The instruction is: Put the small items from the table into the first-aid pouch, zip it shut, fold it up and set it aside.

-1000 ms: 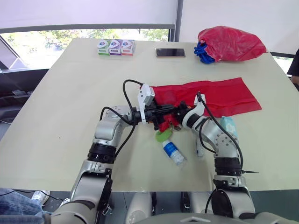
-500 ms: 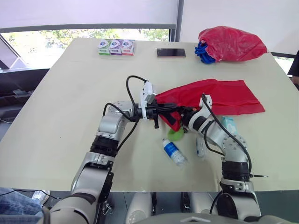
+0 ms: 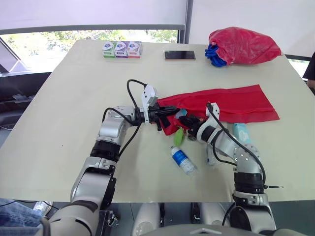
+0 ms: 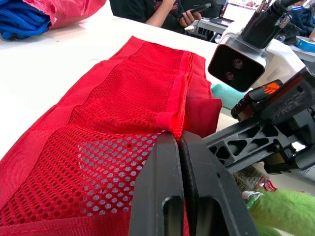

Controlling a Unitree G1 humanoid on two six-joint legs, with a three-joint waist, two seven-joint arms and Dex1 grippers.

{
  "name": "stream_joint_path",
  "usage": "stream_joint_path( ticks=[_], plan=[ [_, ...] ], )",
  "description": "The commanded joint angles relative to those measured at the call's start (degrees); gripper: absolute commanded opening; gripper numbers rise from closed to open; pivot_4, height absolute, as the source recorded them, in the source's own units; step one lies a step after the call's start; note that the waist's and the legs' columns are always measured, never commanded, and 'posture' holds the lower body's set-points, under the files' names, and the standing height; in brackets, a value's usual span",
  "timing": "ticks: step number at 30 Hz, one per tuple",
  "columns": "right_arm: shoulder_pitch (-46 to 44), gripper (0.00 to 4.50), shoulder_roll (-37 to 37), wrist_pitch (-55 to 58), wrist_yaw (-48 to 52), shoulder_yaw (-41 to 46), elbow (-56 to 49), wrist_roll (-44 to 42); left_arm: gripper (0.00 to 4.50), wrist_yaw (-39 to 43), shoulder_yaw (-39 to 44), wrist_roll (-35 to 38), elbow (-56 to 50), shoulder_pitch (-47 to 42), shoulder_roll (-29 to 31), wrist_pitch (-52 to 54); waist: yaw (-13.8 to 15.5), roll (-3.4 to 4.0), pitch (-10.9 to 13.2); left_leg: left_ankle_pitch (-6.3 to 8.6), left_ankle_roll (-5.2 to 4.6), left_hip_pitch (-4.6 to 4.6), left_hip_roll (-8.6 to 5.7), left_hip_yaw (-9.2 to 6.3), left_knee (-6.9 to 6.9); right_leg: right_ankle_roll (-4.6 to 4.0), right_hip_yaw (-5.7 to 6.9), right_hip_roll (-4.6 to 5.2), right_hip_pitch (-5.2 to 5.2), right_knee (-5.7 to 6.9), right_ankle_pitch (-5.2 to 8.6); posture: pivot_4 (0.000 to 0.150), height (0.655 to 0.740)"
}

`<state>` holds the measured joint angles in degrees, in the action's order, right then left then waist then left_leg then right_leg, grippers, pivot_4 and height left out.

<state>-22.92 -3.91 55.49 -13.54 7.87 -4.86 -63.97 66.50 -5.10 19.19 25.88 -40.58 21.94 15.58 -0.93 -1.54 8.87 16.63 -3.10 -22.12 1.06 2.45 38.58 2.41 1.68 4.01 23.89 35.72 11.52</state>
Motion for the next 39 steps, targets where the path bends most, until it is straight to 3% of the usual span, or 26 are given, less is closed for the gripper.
stream_joint_path(
  ticks=[1, 12, 15, 17, 33, 34, 38, 39],
  plan=[
    [-0.2, 0.06, 0.5, 0.7, 0.9, 0.4, -3.4, -1.1, 0.0, 0.3, 0.9, -0.1, -1.2, -0.9, 0.4, -1.1, 0.0, 0.0, 0.0, 0.0, 0.0, 0.0, 0.0, -0.01, 0.0, 0.0, 0.0, 0.0, 0.0, 0.0, 0.0, 0.15, 0.74],
    [0.6, 0.06, 2.7, 2.3, 2.0, 1.2, -6.4, -1.6, 0.0, 1.4, 0.8, -0.9, -0.5, -1.2, 0.5, -1.6, 0.0, 0.0, 0.0, 0.0, 0.0, -0.01, 0.01, 0.0, -0.01, 0.0, 0.0, -0.01, 0.02, 0.01, 0.0, 0.15, 0.74],
    [1.0, 1.47, 2.5, 2.2, 2.2, 0.8, -6.4, -1.1, 0.0, 1.6, 0.6, -0.9, -0.6, -1.1, 0.3, -1.5, 0.0, 0.0, 0.0, 0.0, 0.0, -0.01, 0.01, 0.0, 0.0, 0.0, -0.01, -0.01, 0.02, 0.0, 0.0, 0.15, 0.74],
    [1.1, 2.19, 2.3, 2.1, 2.1, 0.5, -6.5, -0.7, 0.0, 1.6, 0.5, -0.8, -0.7, -1.1, 0.2, -1.5, 0.0, 0.0, 0.0, 0.0, 0.0, -0.01, 0.01, 0.01, 0.0, 0.0, -0.01, -0.01, 0.02, 0.01, 0.0, 0.15, 0.74],
    [4.5, 2.19, 10.4, 7.3, 3.7, -1.2, -15.3, -0.3, 0.0, 1.5, 0.7, -0.9, -0.4, -1.0, 0.1, -1.8, 0.1, -0.01, 0.0, 0.0, 0.0, -0.03, 0.0, 0.0, 0.0, 0.01, 0.0, -0.01, 0.02, -0.03, 0.0, 0.15, 0.74],
    [4.2, 1.62, 10.3, 7.0, 3.7, -1.3, -15.4, 0.0, 0.0, 1.6, 0.6, -0.9, -0.4, -1.0, 0.1, -1.8, 0.1, -0.01, 0.0, 0.0, 0.0, -0.02, 0.0, -0.01, 0.0, 0.01, 0.0, -0.01, 0.02, -0.03, 0.0, 0.15, 0.74],
    [2.7, 0.09, 9.5, 6.2, 4.3, -2.5, -14.0, 1.8, 0.0, 1.7, 0.5, -1.0, -0.2, -1.1, -0.2, -2.0, 0.1, -0.01, 0.0, 0.0, 0.0, -0.03, 0.0, 0.0, 0.0, 0.01, 0.0, -0.01, 0.02, -0.02, 0.01, 0.15, 0.74],
    [2.4, 0.09, 9.5, 6.0, 4.6, -3.1, -13.3, 2.8, 0.0, 1.7, 0.4, -1.0, -0.2, -1.1, -0.2, -2.0, 0.1, -0.01, 0.0, 0.0, 0.0, -0.03, 0.0, 0.0, 0.0, 0.01, 0.0, -0.02, 0.02, -0.02, 0.0, 0.15, 0.74]
  ],
)
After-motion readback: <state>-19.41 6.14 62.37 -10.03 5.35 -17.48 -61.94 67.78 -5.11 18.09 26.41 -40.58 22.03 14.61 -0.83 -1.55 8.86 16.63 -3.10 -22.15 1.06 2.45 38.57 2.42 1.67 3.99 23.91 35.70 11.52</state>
